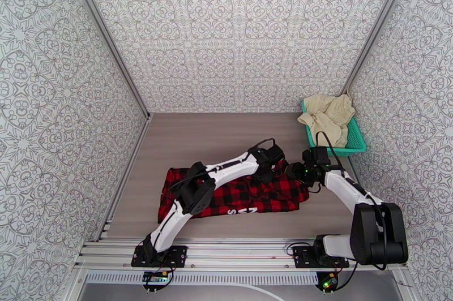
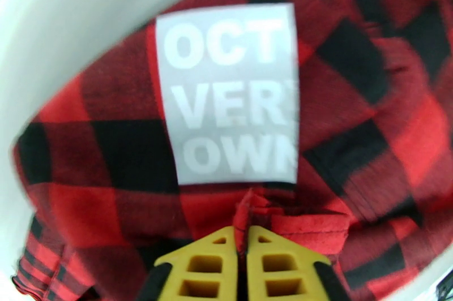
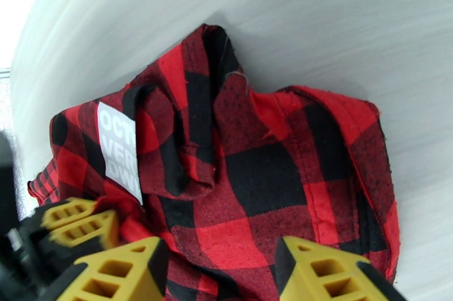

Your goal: Fold and stack the mixed laundry pile

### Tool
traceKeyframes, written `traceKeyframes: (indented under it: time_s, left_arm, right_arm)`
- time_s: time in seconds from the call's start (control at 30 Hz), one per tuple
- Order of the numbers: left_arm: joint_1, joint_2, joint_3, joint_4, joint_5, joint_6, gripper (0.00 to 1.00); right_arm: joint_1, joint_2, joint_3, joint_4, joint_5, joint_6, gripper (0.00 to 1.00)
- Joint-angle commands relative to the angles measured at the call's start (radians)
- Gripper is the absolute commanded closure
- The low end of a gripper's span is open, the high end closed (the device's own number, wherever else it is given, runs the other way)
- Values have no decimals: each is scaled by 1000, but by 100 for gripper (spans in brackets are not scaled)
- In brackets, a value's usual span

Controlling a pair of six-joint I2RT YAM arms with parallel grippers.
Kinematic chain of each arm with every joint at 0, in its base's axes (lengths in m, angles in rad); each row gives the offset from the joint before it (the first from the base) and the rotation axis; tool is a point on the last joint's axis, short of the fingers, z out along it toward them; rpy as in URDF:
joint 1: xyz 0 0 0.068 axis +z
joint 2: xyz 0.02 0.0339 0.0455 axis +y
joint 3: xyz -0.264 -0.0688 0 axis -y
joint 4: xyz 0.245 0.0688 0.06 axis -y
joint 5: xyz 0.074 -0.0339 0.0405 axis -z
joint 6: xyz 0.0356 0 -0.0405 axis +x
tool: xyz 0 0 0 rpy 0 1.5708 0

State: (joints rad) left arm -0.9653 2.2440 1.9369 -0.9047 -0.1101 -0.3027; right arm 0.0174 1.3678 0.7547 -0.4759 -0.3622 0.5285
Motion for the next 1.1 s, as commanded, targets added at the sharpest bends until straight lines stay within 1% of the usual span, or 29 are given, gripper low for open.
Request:
traceKeyframes:
  time_s: [0.0,0.23,0.4,0.53,0.67,0.8,0.83,0.87,0.93,0.97,1.03,1.07]
  left_arm:
    - [-5,-163,-41,79,0,52,97]
    - [41,-404,-248,212,111,107,100]
    - [119,-666,-497,383,241,139,100]
    - [181,-848,-679,477,317,108,100]
    - [197,-1003,-859,539,327,66,98]
    - [234,-1164,-1046,565,273,-29,97]
    - [252,-1205,-1092,562,258,-54,95]
    - [267,-1239,-1131,562,246,-72,87]
    - [302,-1323,-1222,552,189,-129,61]
    - [322,-1356,-1255,537,158,-160,53]
    - [398,-1423,-1313,443,80,-269,44]
    - [437,-1447,-1329,391,61,-310,41]
  right_arm:
    - [-11,8,-16,16,-24,19,44]
    - [-10,12,0,16,-30,23,44]
    - [-10,20,13,16,-33,25,44]
    - [-11,32,20,21,-38,30,44]
    - [-10,48,24,25,-38,31,44]
    - [-10,69,27,37,-42,35,44]
    - [-11,77,30,39,-46,36,44]
    - [-11,84,32,41,-49,36,44]
    - [-11,101,42,43,-55,36,44]
    - [-11,105,45,43,-58,36,44]
    - [-11,112,51,45,-62,37,44]
    - [-11,112,52,46,-61,38,44]
